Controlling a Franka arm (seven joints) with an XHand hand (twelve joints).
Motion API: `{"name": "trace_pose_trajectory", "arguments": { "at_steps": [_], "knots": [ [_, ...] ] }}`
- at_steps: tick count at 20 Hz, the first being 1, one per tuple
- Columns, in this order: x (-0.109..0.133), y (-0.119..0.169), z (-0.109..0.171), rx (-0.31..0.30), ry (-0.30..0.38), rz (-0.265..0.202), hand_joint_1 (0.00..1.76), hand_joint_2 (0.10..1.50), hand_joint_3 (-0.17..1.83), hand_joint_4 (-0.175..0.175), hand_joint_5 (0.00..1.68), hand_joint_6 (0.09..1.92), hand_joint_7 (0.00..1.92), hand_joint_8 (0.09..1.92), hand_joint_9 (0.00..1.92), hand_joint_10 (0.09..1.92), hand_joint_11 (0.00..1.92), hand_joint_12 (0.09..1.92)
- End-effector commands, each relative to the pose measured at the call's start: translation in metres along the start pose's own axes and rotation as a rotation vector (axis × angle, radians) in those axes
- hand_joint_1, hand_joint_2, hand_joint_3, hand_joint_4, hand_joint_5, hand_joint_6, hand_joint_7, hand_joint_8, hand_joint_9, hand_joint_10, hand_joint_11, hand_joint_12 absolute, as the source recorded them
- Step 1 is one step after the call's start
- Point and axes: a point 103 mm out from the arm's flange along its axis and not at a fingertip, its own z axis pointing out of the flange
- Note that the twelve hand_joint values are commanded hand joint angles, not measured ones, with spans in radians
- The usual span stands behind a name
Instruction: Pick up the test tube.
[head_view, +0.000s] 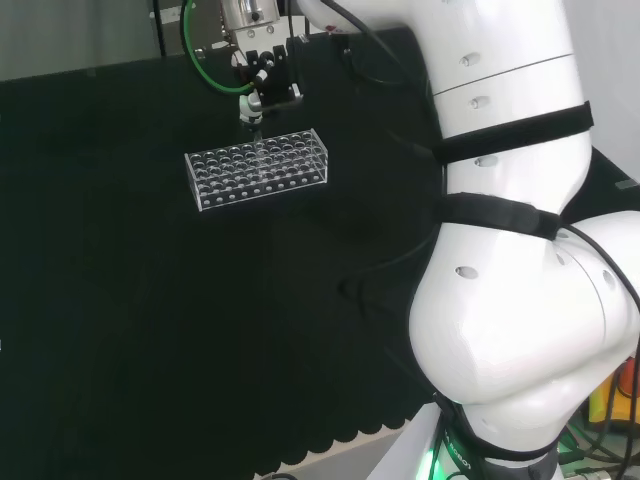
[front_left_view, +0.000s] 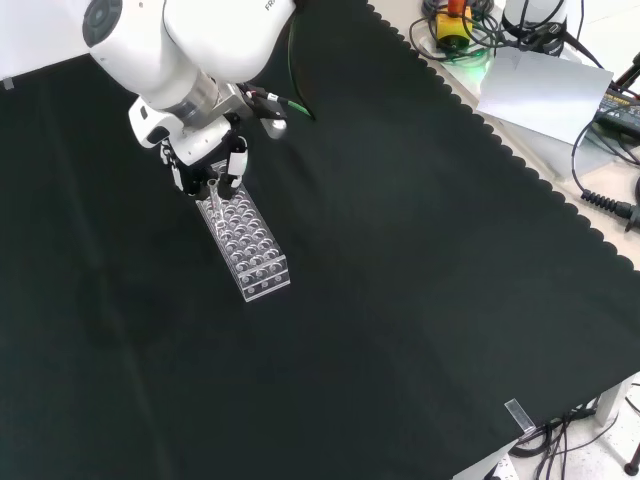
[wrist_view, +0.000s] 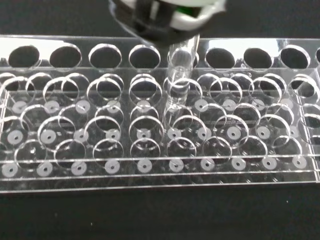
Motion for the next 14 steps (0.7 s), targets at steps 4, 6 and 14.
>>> {"name": "trace_pose_trajectory", "arguments": {
  "at_steps": [4,6,14],
  "knots": [
    [-0.012,-0.001,-0.001,-0.158,0.156,0.097,1.29,0.63,0.67,-0.175,1.32,0.56,1.48,0.56,1.63,0.54,1.26,0.85],
    [-0.014,-0.001,-0.002,-0.156,0.182,0.105,1.25,0.67,0.61,-0.175,1.31,0.56,1.62,0.55,1.65,0.56,1.27,0.85],
    [-0.019,-0.002,-0.012,-0.107,0.247,0.112,1.23,0.68,0.6,-0.175,1.32,0.55,1.71,0.51,1.66,0.58,1.27,0.84]
  ]
}}
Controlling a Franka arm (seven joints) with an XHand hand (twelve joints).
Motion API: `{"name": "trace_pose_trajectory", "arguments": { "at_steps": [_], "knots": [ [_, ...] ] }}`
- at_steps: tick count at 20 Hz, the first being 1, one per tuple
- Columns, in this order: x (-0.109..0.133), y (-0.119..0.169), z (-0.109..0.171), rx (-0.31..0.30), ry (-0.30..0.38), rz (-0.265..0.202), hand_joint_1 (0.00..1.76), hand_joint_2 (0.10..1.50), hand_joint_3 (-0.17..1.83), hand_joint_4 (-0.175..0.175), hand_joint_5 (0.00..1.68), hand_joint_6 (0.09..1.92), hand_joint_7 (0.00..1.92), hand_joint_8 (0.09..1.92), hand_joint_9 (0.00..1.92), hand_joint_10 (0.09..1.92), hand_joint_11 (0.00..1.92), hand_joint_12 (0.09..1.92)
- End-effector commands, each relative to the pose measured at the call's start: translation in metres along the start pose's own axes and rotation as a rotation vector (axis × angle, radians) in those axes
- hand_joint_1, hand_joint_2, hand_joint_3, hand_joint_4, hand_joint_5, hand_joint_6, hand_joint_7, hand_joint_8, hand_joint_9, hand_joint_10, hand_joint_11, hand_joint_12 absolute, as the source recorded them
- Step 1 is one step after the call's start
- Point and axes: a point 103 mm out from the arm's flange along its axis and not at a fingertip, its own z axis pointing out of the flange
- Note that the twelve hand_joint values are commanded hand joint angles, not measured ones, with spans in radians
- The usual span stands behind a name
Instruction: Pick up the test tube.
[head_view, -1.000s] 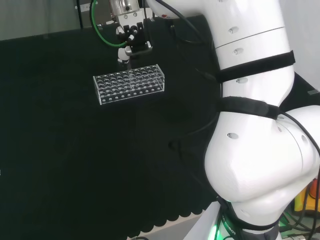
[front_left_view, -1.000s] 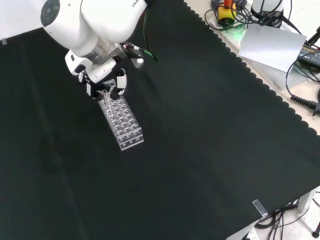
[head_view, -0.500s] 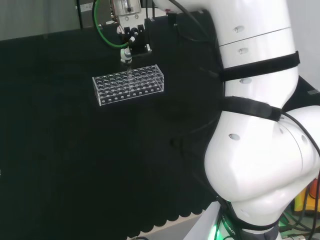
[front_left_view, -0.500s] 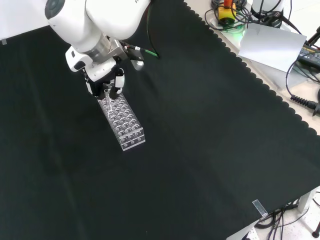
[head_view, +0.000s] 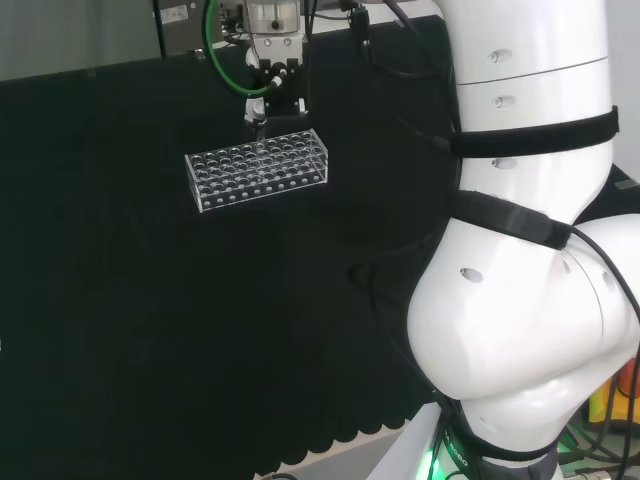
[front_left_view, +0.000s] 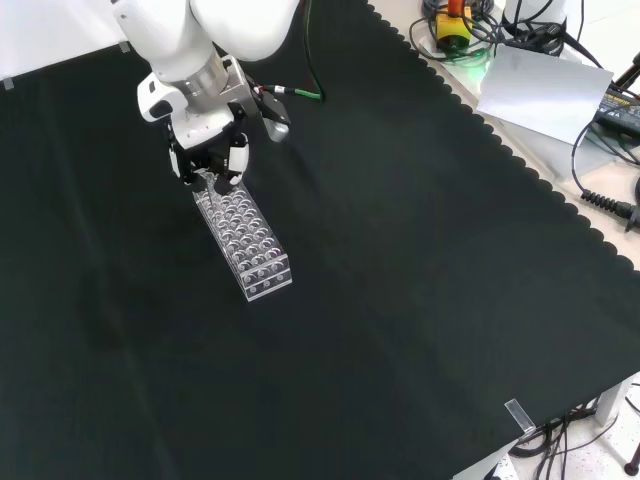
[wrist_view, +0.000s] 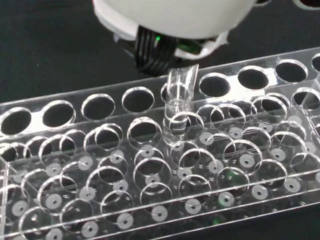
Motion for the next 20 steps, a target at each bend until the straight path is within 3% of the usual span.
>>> {"name": "trace_pose_trajectory", "arguments": {
  "at_steps": [1,10,20],
  "knots": [
    [-0.005,0.001,-0.022,0.031,0.086,0.031,1.23,0.67,0.6,-0.175,1.32,0.55,1.71,0.5,1.66,0.58,1.27,0.84],
    [-0.012,-0.008,-0.05,0.033,0.138,0.013,1.23,0.67,0.6,-0.175,1.32,0.55,1.71,0.5,1.66,0.59,1.27,0.84],
    [-0.03,-0.032,-0.106,0.009,0.176,-0.019,1.23,0.67,0.61,-0.175,1.32,0.55,1.71,0.5,1.66,0.6,1.28,0.84]
  ]
}}
